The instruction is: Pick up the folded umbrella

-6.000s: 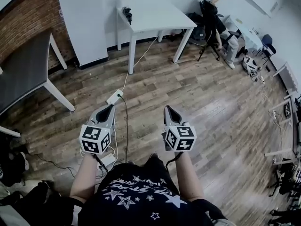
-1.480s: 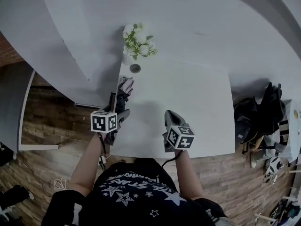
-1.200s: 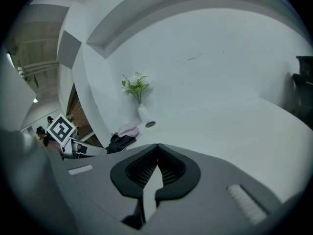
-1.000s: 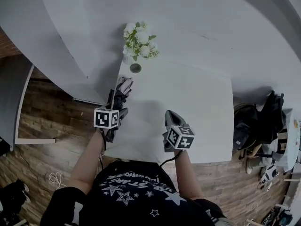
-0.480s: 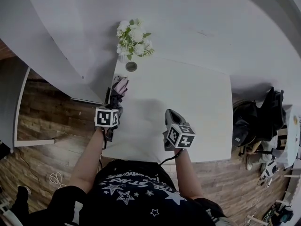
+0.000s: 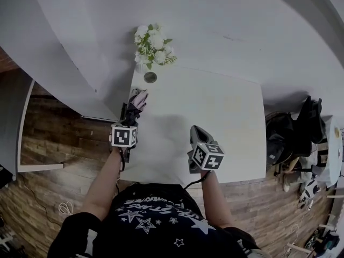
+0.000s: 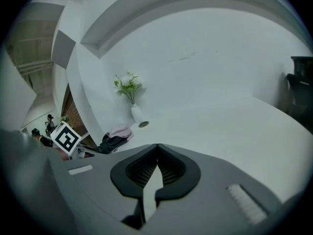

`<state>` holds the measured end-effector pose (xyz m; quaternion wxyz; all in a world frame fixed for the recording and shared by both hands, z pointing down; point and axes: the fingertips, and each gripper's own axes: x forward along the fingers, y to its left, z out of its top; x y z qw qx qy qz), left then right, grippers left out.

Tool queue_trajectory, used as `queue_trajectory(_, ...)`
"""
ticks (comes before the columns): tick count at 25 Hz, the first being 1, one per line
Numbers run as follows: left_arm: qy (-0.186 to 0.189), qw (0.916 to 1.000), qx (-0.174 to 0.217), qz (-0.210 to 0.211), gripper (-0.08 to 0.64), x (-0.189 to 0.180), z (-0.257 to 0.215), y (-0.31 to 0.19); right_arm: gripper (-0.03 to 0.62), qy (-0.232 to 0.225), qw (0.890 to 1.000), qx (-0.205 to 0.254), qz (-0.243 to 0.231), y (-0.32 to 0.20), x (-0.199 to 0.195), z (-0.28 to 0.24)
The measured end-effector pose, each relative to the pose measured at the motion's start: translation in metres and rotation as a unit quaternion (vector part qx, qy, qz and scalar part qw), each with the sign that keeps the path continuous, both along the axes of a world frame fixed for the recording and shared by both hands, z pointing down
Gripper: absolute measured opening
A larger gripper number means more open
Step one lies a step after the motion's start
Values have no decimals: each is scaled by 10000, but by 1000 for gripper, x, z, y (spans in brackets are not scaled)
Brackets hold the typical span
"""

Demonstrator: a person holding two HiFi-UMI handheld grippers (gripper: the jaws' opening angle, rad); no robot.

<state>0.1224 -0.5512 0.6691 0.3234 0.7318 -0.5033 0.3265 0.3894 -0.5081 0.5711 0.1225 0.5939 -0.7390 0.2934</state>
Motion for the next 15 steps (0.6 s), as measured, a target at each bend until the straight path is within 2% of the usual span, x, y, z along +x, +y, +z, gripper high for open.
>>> queue_trajectory(3,433,9990,-13,-140,196,-3,-6,5,15,37,10000,44,55,6,-3,-5)
queue_trajectory(7,495,9987,141,26,195,-13,-27,14,15,70,9998,72,141,17,-11,-8)
queue_trajectory(15,1072,9929,385,331,195,-30,-57,46,15,218,9990,165,362,62,-42,-20)
